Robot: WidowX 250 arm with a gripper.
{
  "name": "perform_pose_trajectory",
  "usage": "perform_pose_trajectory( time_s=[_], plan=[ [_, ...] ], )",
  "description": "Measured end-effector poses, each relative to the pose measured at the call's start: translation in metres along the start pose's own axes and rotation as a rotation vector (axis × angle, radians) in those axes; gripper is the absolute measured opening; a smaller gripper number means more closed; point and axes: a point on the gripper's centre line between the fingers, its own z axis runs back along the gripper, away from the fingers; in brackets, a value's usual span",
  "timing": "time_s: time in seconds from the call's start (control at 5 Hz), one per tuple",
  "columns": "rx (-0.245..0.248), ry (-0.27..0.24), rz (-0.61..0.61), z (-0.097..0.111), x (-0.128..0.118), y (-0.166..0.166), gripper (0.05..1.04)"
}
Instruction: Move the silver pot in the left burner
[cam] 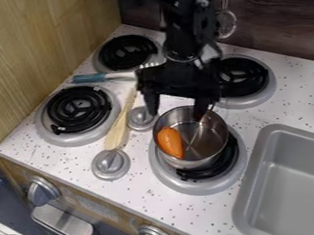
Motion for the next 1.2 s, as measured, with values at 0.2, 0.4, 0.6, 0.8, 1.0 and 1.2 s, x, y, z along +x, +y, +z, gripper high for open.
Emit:
perform_pose_trajectory(
  time_s=[0.2,0.4,0.6,0.8,1.0,1.2],
  plan=[
    [-0.028,-0.051,-0.132,-0.005,0.000,-0.004,1.001],
    [-0.100,-0.062,-0.226,-0.007,0.005,-0.001,1.001],
    [-0.129,-0.067,-0.351,-0.014,0.009,0.007,1.001],
    [-0.131,-0.061,-0.392,-0.018,0.008,0.010,1.001],
    [-0.125,-0.092,-0.418,-0.018,0.013,0.010,1.001],
    [-0.122,-0.094,-0.441,-0.031,0.012,0.009,1.001]
  ],
)
